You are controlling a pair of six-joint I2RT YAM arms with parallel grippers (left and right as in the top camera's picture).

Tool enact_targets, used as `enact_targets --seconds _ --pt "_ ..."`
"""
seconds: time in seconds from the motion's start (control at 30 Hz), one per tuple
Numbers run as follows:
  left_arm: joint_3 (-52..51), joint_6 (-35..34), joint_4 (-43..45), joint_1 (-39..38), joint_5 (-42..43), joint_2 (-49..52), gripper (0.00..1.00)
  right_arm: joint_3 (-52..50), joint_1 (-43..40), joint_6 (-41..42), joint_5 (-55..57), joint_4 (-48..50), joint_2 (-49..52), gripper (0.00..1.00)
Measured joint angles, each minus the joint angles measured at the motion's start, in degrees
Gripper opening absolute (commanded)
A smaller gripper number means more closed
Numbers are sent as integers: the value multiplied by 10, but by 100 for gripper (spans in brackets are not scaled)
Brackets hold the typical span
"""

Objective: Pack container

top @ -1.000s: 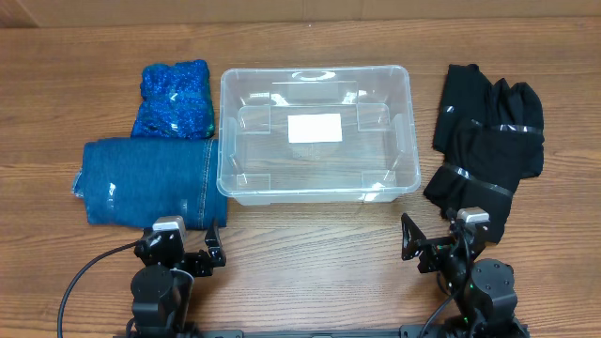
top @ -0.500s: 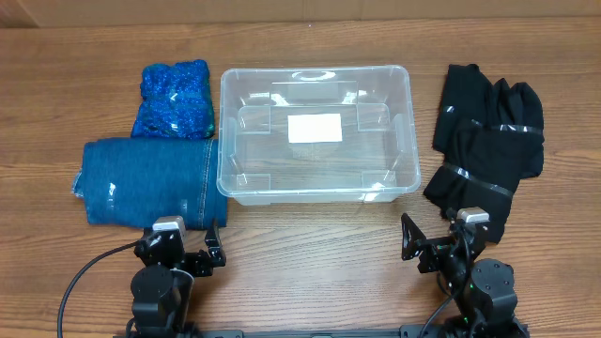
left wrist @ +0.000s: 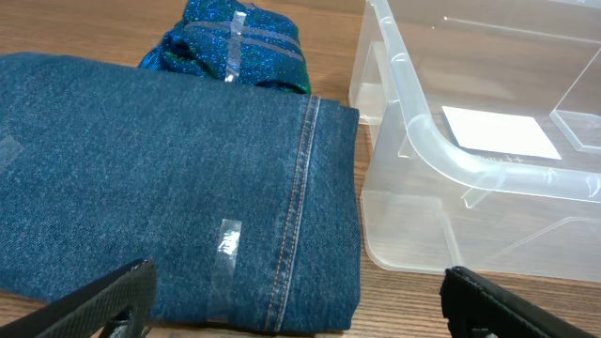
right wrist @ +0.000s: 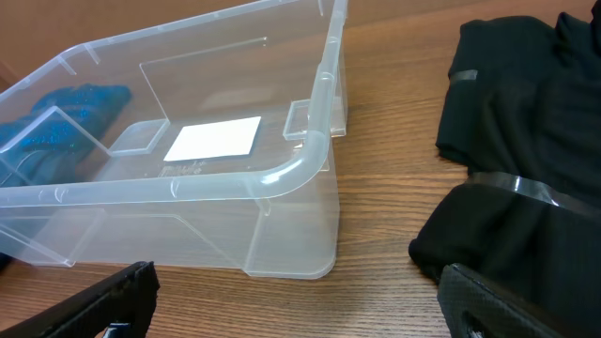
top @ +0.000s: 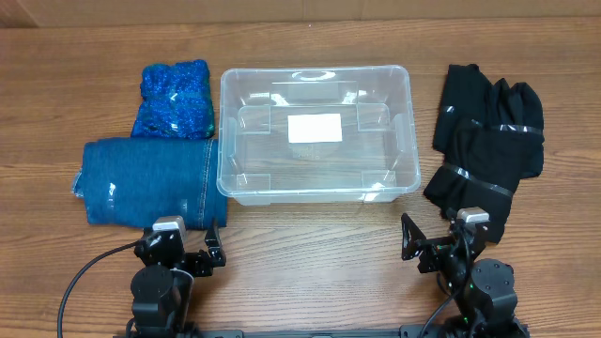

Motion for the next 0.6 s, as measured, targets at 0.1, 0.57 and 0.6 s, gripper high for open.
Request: enact_targets --seconds 0.1,0.57,0.6 --pt "0 0 0 0 0 0 100 0 0 0 0 0 0 100" --pt "158 -16 -63 0 47 115 100 0 0 0 0 0 0 100" --pt "207 -16 -74 0 42 162 100 0 0 0 0 0 0 100"
